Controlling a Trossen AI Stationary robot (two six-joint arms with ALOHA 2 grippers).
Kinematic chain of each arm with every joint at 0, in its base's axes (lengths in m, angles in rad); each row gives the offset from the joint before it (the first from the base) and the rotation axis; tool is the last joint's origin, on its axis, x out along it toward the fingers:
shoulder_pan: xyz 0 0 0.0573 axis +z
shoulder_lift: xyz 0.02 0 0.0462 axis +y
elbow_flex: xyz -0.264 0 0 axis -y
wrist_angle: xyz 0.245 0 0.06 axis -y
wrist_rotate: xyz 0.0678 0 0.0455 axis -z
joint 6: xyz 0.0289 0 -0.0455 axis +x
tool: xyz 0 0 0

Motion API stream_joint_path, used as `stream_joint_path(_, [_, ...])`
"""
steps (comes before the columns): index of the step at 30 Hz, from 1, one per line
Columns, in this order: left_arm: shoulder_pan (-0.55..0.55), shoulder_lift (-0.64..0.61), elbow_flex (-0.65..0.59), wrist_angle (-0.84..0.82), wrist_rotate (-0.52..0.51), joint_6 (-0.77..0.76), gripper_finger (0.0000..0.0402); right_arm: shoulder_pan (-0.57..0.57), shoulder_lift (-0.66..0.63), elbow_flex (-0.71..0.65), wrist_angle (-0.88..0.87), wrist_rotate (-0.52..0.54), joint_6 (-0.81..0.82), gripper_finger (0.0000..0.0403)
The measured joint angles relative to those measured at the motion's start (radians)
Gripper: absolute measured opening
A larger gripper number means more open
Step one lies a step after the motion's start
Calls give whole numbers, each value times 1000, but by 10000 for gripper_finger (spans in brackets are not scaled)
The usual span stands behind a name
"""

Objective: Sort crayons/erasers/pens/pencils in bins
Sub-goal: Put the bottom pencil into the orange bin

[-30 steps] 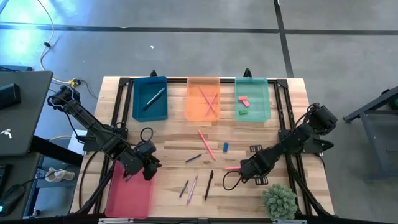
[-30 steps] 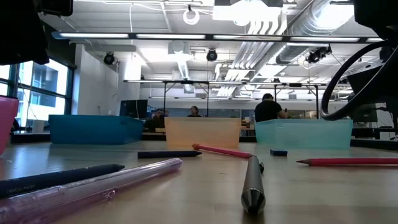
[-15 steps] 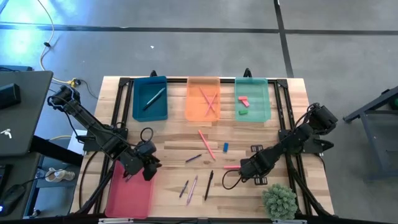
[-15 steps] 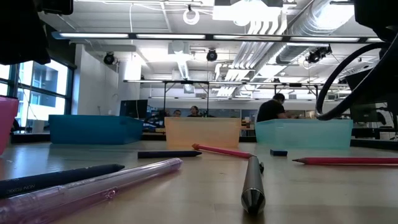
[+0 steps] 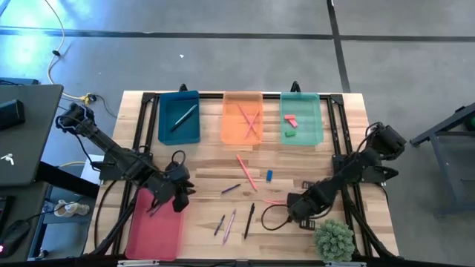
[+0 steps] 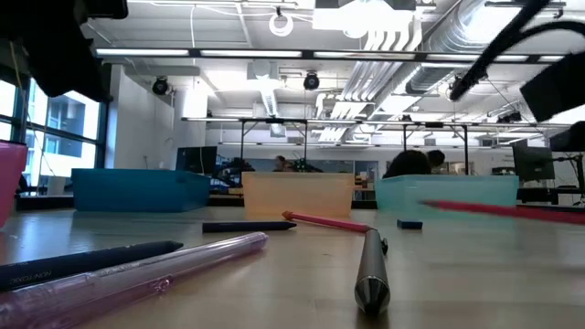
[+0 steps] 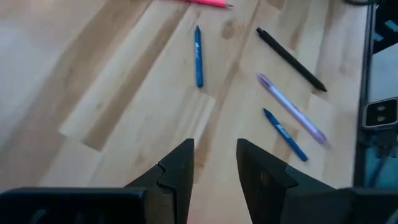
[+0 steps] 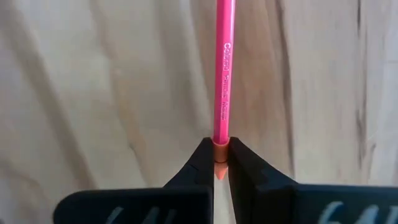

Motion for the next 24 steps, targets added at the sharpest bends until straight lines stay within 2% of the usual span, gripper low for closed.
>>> stream_joint_path(3, [36, 0, 0, 0, 2, 73, 110, 6, -26, -1, 98, 58, 27, 1])
stream_joint_path(8, [102, 0, 0, 0, 5, 197, 110, -9, -71, 0, 212, 216, 1, 0])
stream_joint_path(12, [154, 0, 0, 4, -8, 298, 110, -52, -107, 0, 293, 362, -79, 0])
stream_joint_path(15, [189, 0, 0, 12, -55, 373, 110, -106, -129, 0, 404, 448, -181, 0])
stream_joint_path(20, [247, 0, 0, 76, -123, 519, 110, -241, -157, 0, 615, 490, -379, 4])
stream_joint_path(24, [292, 0, 0, 168, -133, 625, 110, -371, -170, 1, 752, 489, -513, 5])
